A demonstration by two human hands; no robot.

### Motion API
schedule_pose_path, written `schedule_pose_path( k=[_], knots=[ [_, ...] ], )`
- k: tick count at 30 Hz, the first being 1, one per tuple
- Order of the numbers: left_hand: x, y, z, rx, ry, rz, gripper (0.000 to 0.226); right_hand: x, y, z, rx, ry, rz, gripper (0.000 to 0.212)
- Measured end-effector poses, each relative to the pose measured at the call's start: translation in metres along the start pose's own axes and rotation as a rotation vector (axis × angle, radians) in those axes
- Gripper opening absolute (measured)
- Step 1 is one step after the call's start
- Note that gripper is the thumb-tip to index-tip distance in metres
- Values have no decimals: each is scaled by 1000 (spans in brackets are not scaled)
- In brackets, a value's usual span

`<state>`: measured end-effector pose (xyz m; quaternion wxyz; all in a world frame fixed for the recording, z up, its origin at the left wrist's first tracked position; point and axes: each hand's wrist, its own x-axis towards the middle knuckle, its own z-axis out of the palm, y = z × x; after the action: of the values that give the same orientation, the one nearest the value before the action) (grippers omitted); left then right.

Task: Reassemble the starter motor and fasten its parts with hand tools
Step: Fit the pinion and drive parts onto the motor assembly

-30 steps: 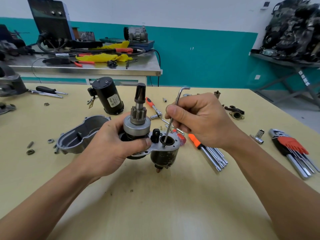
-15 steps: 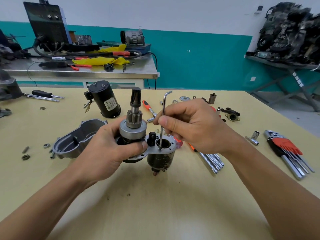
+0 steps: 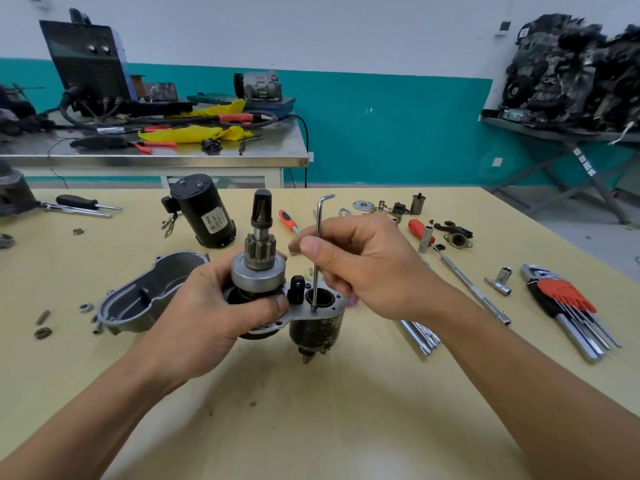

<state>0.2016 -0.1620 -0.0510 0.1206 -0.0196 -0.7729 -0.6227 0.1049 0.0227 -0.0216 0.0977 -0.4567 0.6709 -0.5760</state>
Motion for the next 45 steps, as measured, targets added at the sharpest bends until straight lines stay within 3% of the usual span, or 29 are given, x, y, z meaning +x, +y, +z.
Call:
schedule_pose_path(
  k=[5,8,14,16,21,30,33,39,41,45],
  knots=[
    [0,0,0,10,-4,1,31,-2,-5,-10,-62,-95,57,21],
    [0,1,0,26,-4,5,33,-2,-5,-9,-99,-23,16,25],
    [-1,2,1,-8,0,7,33,-2,-2,-4,-149,90,-8,13],
    [-1,2,1,-7,2,4,34,-3,-3,-6,-96,51,28,6],
    [0,0,-1,16,-5,-4,37,-3,-4,-10,-85,-82,58,19],
    [-1,1,-1,25,-20,7,28,-2,7,6,-181,241,-85,32],
    [-1,1,-1,19,-15,2,26,-2,4,5,-145,169,-46,19],
    [0,0,-1,-3,-7,-5,30,-5,-4,-8,-89,-44,-26,14],
    [0,-1,-1,-2,-5,-1,28,-5,-5,-8,-95,-13,-49,14],
    [-1,0,0,10,-8,15,30,-3,2,6,-105,204,-122,28]
  ],
)
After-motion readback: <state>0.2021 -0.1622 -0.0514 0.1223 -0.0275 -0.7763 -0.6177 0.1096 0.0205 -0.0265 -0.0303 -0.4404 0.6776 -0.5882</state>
